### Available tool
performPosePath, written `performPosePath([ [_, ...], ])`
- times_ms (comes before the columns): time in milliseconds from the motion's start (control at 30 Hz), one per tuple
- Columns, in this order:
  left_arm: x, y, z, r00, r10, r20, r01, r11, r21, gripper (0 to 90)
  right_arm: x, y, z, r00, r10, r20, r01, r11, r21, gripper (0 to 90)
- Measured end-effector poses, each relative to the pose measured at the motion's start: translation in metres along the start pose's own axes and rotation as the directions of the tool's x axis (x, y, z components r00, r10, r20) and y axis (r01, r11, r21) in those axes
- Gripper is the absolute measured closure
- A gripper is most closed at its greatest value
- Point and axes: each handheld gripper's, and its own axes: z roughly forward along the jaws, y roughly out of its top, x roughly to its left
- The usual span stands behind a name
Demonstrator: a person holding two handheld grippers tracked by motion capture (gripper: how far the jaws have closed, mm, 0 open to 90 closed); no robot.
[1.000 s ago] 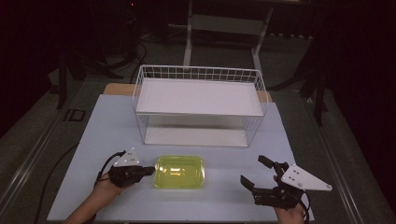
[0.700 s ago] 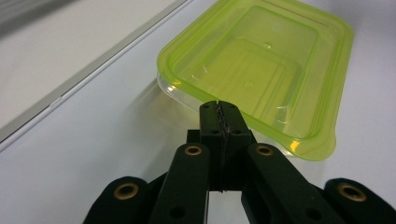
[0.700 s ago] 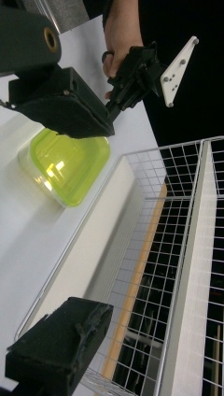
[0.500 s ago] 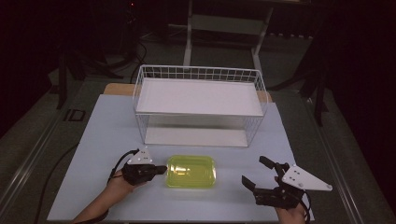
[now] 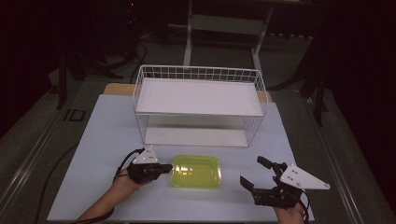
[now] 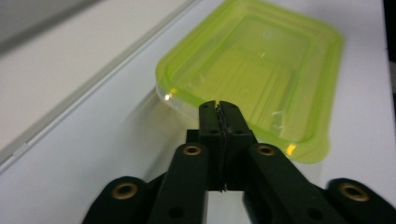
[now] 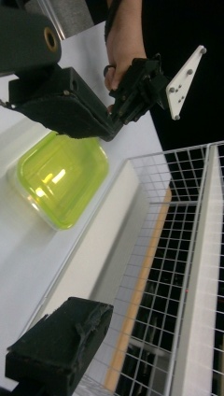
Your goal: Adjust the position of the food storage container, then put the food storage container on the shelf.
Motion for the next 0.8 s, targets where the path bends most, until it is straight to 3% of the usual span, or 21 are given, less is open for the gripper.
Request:
performPosePath([
  [67, -0.004, 0.003, -0.007, 1.0000, 0.001, -0.002, -0.001, 0.9995, -0.033, 77.0, 0.001, 0.001, 0.001, 1.0000, -0.002, -0.001, 0.002, 1.000, -0.003, 12.6],
  [100, -0.004, 0.003, -0.007, 1.0000, 0.001, -0.002, -0.001, 0.9995, -0.033, 66.7, 0.001, 0.001, 0.001, 1.0000, -0.003, -0.007, 0.003, 1.000, -0.003, 12.6],
  [133, -0.006, 0.005, -0.010, 1.0000, -0.004, -0.008, 0.003, 0.9988, -0.049, 66.7, 0.001, 0.001, 0.001, 1.0000, -0.003, -0.007, 0.003, 1.000, -0.003, 12.6],
  [167, -0.009, 0.009, -0.017, 0.9999, -0.010, 0.002, 0.010, 0.9966, -0.082, 50.5, 0.003, 0.002, 0.003, 0.9996, -0.024, 0.011, 0.024, 1.000, -0.001, 12.4],
  [233, -0.014, 0.013, -0.023, 0.9995, -0.018, -0.026, 0.015, 0.9928, -0.119, 29.8, 0.004, 0.002, 0.005, 0.9992, -0.037, 0.014, 0.037, 0.999, 0.005, 12.0],
  [267, -0.015, 0.015, -0.025, 0.9998, -0.018, -0.006, 0.017, 0.9929, -0.118, 21.2, 0.004, 0.003, 0.006, 0.9993, -0.030, 0.023, 0.030, 1.000, 0.003, 12.0],
  [333, -0.018, 0.018, -0.028, 0.9999, -0.016, -0.003, 0.015, 0.9930, -0.117, 7.3, 0.001, 0.002, 0.009, 0.9998, -0.012, 0.019, 0.012, 1.000, 0.005, 12.0],
  [433, -0.023, 0.019, -0.028, 0.9992, -0.038, 0.006, 0.039, 0.9927, -0.114, 2.1, -0.001, 0.002, 0.013, 0.9989, -0.017, 0.043, 0.017, 1.000, 0.007, 14.5],
  [533, -0.023, 0.017, -0.029, 0.9973, -0.073, -0.010, 0.071, 0.9887, -0.132, 2.1, -0.003, 0.003, 0.018, 0.9995, -0.027, -0.014, 0.028, 0.998, 0.048, 13.7],
  [567, -0.023, 0.016, -0.029, 0.9953, -0.091, -0.033, 0.086, 0.9872, -0.134, 2.1, -0.003, 0.003, 0.021, 0.9993, -0.035, -0.010, 0.035, 0.998, 0.049, 14.4],
  [700, -0.023, 0.013, -0.029, 0.9935, -0.104, -0.047, 0.096, 0.9843, -0.148, 2.1, -0.002, 0.000, 0.028, 0.9994, -0.030, -0.016, 0.031, 0.998, 0.055, 14.5],
  [733, -0.023, 0.011, -0.028, 0.9910, -0.125, -0.047, 0.117, 0.9817, -0.150, 2.1, -0.002, -0.003, 0.036, 0.9992, -0.019, -0.036, 0.023, 0.993, 0.118, 14.5],
  [800, -0.022, 0.010, -0.027, 0.9901, -0.133, -0.043, 0.125, 0.9807, -0.150, 2.1, -0.001, -0.006, 0.042, 0.9994, -0.022, -0.026, 0.025, 0.988, 0.152, 13.8],
])
